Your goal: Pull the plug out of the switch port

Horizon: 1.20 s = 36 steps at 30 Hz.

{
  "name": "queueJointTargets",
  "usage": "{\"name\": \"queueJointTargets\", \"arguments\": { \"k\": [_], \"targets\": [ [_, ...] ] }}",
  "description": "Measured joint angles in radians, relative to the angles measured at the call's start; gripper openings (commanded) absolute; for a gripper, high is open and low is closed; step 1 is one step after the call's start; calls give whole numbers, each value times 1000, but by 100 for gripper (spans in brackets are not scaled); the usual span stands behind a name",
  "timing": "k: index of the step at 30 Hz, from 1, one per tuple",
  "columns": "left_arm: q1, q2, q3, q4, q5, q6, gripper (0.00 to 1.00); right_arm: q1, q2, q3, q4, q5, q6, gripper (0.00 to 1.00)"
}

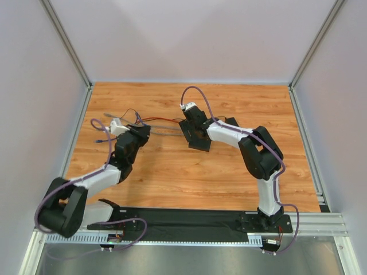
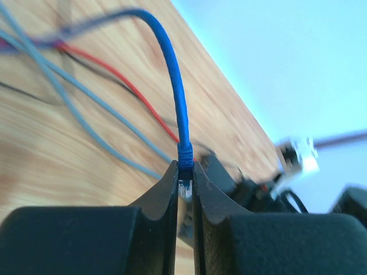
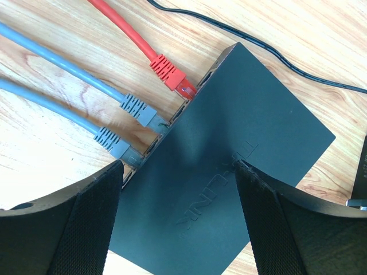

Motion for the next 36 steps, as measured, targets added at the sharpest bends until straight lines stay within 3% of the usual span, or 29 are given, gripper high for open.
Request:
{"name": "queueJointTargets", "arguments": {
  "k": [5,10,16,17,19,21,27,31,36],
  "targets": [
    [92,-290,0,-295,-116,131,0,0,2,3,-2,2,0,80],
    [188,-455,-16,-508,-183,141,5,0,2,4,-4,2,0,80],
    [351,-523,-98,-689,-206,46,39,0,4,7,-7,2,0,80],
    [372,-530,-117,-708,-203,30,49,0,4,8,-8,2,0,80],
    [394,-539,-144,-733,-196,15,56,0,5,10,-11,2,0,80],
    [399,-546,-151,-743,-182,16,61,0,6,11,-13,2,0,80],
    [399,-555,-121,-716,-58,73,60,0,6,12,-14,2,0,80],
    [398,-540,-118,-566,104,122,57,0,6,12,-14,0,2,80],
    [350,-364,-89,-335,291,146,56,-2,5,12,-13,-4,10,80]
  ]
}}
